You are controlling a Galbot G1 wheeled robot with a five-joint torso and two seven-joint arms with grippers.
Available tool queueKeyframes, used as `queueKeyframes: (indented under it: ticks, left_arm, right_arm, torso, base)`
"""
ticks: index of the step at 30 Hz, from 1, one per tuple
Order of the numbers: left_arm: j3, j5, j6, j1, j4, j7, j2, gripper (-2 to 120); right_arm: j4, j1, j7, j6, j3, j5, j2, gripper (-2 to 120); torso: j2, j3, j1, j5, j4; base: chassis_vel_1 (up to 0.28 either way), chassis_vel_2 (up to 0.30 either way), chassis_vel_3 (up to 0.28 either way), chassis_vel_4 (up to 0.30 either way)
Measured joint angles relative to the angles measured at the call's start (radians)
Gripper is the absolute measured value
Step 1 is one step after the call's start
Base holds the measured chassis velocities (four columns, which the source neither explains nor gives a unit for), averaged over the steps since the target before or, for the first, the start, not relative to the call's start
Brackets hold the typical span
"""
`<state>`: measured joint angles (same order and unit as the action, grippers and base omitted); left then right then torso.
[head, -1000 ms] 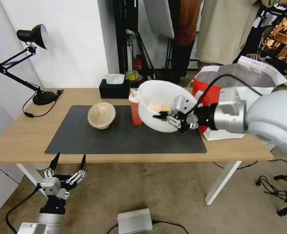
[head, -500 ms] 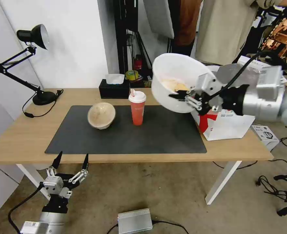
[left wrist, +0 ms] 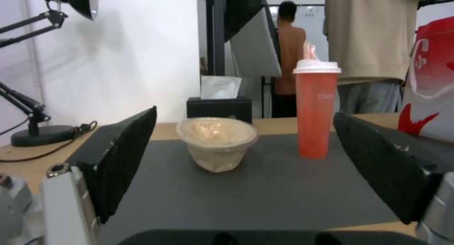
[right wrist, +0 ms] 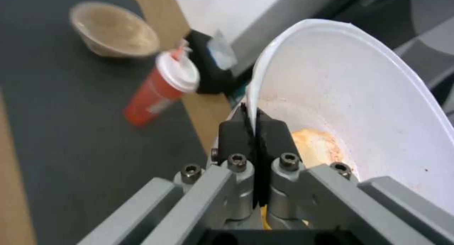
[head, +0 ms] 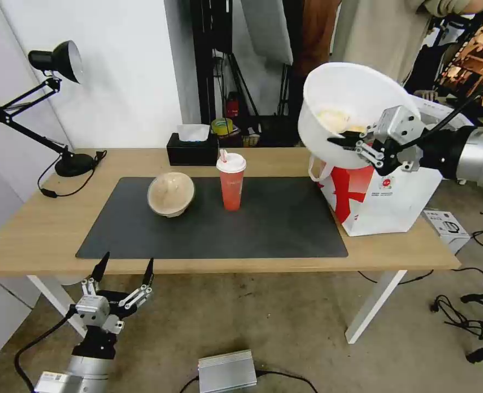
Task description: Pick up the trash from the table and place it into the takeout bag.
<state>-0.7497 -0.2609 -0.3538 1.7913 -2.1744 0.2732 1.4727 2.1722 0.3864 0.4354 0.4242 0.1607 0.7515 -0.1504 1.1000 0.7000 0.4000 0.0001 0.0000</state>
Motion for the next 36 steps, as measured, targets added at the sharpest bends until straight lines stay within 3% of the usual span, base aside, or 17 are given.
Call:
queueKeyframes:
  ticks: [21, 36]
  left_arm:
    - [-0.006, -0.007, -0.006, 0.007, -0.008, 0.016, 0.001, 100]
    - [-0.001, -0.006, -0.017, 0.005, 0.0, 0.04, 0.005, 100]
  right_arm:
    - [-0.191, 0.004, 0.006, -0.071, -0.006, -0.178, -0.049, 0]
    - [-0.323, 0.002, -0.004, -0.112, -0.014, -0.33, -0.128, 0]
  torso:
    - [0.0, 0.0, 0.0, 0.0, 0.0]
    - [0.0, 0.0, 0.0, 0.0, 0.0]
  base:
    - [0.0, 0.0, 0.0, 0.0]
    - [0.0, 0.0, 0.0, 0.0]
